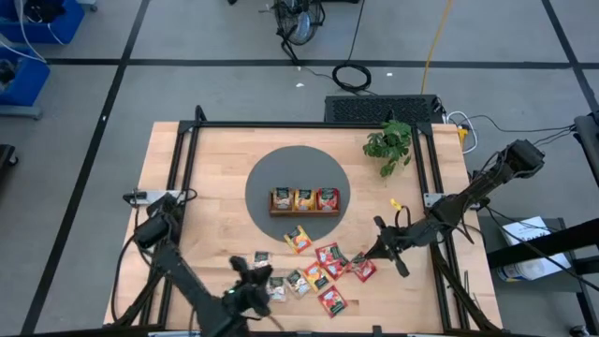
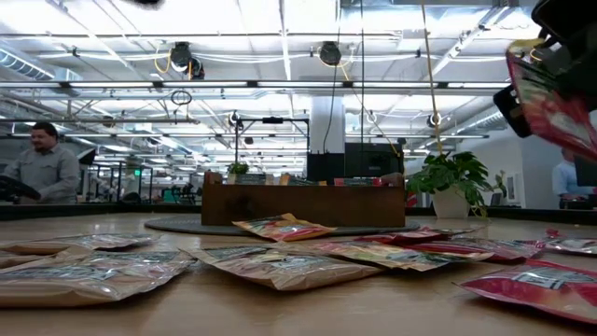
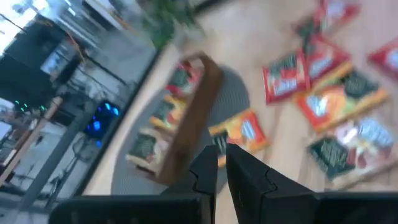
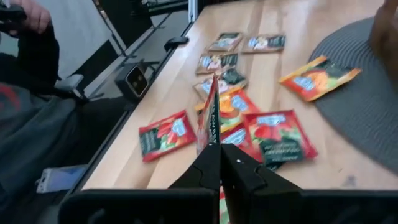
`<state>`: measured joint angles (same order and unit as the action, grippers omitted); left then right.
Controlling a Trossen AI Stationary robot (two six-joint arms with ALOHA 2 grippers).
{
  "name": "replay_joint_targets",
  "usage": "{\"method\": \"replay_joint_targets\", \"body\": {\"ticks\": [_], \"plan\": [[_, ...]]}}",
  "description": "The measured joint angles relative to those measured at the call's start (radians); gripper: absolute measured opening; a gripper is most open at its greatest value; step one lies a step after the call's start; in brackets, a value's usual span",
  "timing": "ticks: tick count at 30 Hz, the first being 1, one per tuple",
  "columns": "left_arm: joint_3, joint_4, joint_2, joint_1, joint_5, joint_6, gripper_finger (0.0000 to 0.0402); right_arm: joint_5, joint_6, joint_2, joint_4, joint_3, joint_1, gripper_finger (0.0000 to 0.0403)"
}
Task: Pick & Place Tea
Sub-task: Put the strawberry tea sachet into the right compartment of the wooden organizer
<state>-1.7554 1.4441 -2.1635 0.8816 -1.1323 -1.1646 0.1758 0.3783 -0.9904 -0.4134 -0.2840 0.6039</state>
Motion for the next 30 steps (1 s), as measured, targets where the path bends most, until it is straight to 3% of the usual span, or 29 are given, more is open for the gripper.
{"method": "replay_joint_targets", "body": {"ticks": [4,12,20,25,30], "plan": [[0.025,0.056,0.002,0.056,-0.100,-0.157,0.0042,-0.048,-0.040,0.016,0.048,-0.030,-0.057,0.0000],[0.155,-0.018,0.001,0.076,-0.163,-0.296,0.0042,-0.047,-0.230,0.002,0.325,-0.245,-0.176,0.0000],[0.188,-0.083,0.001,0.028,-0.145,-0.261,0.0042,-0.015,-0.452,-0.085,0.429,-0.425,-0.365,0.0000],[0.185,-0.088,0.001,0.006,-0.126,-0.232,0.0042,0.112,-0.567,-0.165,0.446,-0.436,-0.492,0.0000],[0.185,-0.089,0.001,0.001,-0.124,-0.223,0.0042,0.102,-0.606,-0.240,0.439,-0.436,-0.605,0.0000]]}}
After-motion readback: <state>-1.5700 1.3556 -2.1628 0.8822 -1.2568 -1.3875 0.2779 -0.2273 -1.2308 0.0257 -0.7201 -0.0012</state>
